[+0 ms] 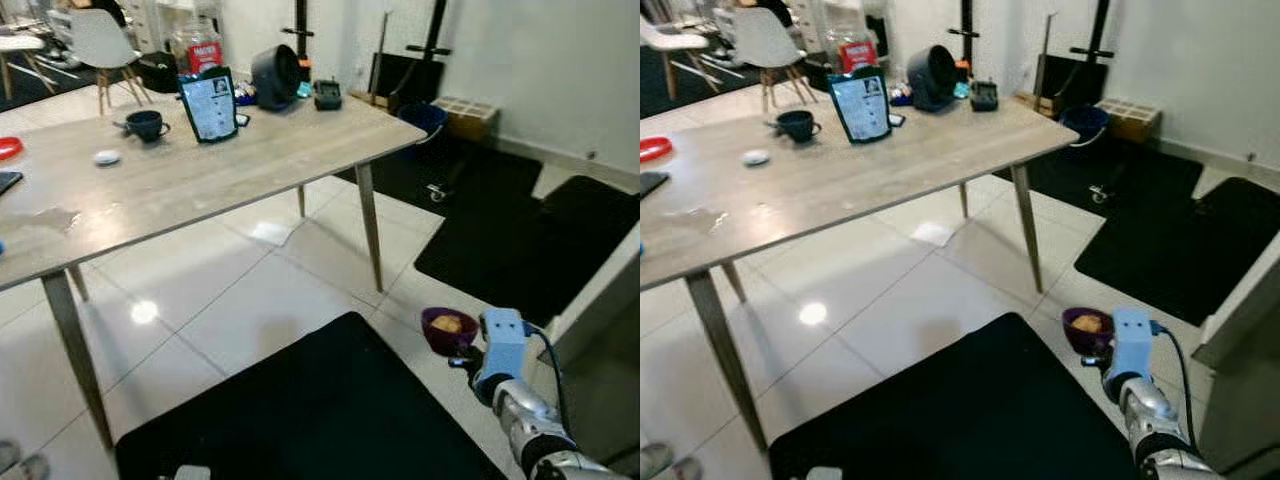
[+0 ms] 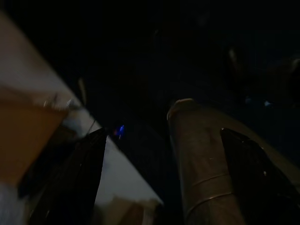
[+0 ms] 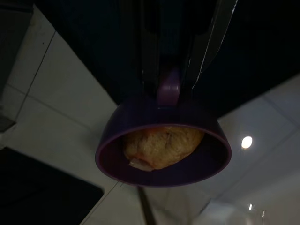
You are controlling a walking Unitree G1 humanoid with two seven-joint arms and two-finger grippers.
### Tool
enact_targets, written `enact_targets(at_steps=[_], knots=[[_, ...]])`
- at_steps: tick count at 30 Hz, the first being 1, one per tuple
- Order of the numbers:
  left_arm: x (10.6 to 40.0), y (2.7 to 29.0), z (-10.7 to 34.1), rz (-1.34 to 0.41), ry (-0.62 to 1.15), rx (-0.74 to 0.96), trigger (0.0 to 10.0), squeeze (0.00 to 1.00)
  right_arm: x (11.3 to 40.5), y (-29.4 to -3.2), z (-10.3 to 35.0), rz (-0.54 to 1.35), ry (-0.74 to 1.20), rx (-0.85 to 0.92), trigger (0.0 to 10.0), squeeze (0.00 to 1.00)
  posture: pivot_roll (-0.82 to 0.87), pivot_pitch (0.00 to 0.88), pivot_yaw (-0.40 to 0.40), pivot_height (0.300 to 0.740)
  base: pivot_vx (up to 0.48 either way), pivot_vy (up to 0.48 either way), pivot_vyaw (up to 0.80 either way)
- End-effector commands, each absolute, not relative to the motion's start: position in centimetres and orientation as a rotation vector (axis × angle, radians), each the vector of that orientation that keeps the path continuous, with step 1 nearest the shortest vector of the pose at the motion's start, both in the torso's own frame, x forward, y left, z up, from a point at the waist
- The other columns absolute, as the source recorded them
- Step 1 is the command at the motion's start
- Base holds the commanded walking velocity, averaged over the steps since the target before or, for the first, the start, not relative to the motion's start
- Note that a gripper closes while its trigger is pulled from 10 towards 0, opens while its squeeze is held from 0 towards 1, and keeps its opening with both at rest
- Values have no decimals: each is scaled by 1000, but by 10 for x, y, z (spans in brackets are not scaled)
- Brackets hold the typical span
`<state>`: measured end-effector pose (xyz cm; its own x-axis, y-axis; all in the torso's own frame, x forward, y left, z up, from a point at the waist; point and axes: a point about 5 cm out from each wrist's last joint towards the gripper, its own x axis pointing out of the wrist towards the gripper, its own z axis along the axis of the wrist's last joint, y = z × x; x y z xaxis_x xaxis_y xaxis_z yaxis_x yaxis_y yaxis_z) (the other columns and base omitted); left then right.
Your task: Restocking fridge
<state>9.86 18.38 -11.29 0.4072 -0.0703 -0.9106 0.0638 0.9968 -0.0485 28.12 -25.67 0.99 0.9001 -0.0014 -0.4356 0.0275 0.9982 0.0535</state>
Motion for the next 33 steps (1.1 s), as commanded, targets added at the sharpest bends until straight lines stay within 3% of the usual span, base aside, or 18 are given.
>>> enact_targets(at_steps=[1, 12, 13, 14, 15, 16, 17, 23, 24, 25, 26, 33], knots=[[85, 184, -116, -81, 1200, 0, 10000, 0, 286, -252, 14, -1, 406, 82, 10000, 0, 27, 0, 18, 739, 0, 0, -800], [86, 184, -116, -72, 1197, 1, 10000, 0, 297, -243, 30, 89, 270, 208, 10000, 0, 29, 0, 18, 739, 0, 0, -800], [86, 184, -116, -71, 1197, 1, 10000, 0, 298, -242, 31, 98, 264, 213, 9176, 0, 29, 0, 18, 739, 0, 0, -800], [86, 184, -116, -71, 1197, 1, 10000, 0, 298, -241, 31, 104, 260, 217, 9176, 0, 29, 0, 18, 739, 0, 0, -800], [86, 184, -116, -69, 1197, 1, 10000, 0, 299, -241, 32, 112, 253, 221, 2039, 0, 29, 0, 18, 739, 0, 0, -800], [86, 184, -116, -68, 1197, 0, 10000, 0, 299, -240, 32, 116, 248, 223, 2039, 0, 29, 0, 18, 739, 0, 0, -800], [86, 184, -116, -67, 1197, 1, 10000, 0, 300, -239, 33, 129, 239, 231, 0, 0, 31, 0, 19, 739, 0, 0, -800], [86, 184, -116, -65, 1196, 0, 10000, 0, 301, -237, 35, 151, 224, 243, 0, 0, 31, 0, 19, 739, 0, 0, -800], [86, 184, -116, -65, 1196, 0, 10000, 0, 301, -236, 36, 153, 223, 243, 2863, 0, 31, 0, 19, 739, 0, 0, -800], [86, 184, -116, -65, 1196, 0, 10000, 0, 301, -236, 36, 155, 222, 241, 2863, 0, 31, 0, 19, 739, 0, 0, -800], [86, 184, -116, -64, 1195, -1, 10000, 0, 301, -236, 36, 155, 220, 236, 10000, 0, 31, 0, 19, 739, 0, 0, -800], [86, 184, -116, -63, 1193, -2, 10000, 0, 300, -238, 35, 150, 226, 236, 10000, 0, 33, 0, 19, 739, 0, 0, -800]])
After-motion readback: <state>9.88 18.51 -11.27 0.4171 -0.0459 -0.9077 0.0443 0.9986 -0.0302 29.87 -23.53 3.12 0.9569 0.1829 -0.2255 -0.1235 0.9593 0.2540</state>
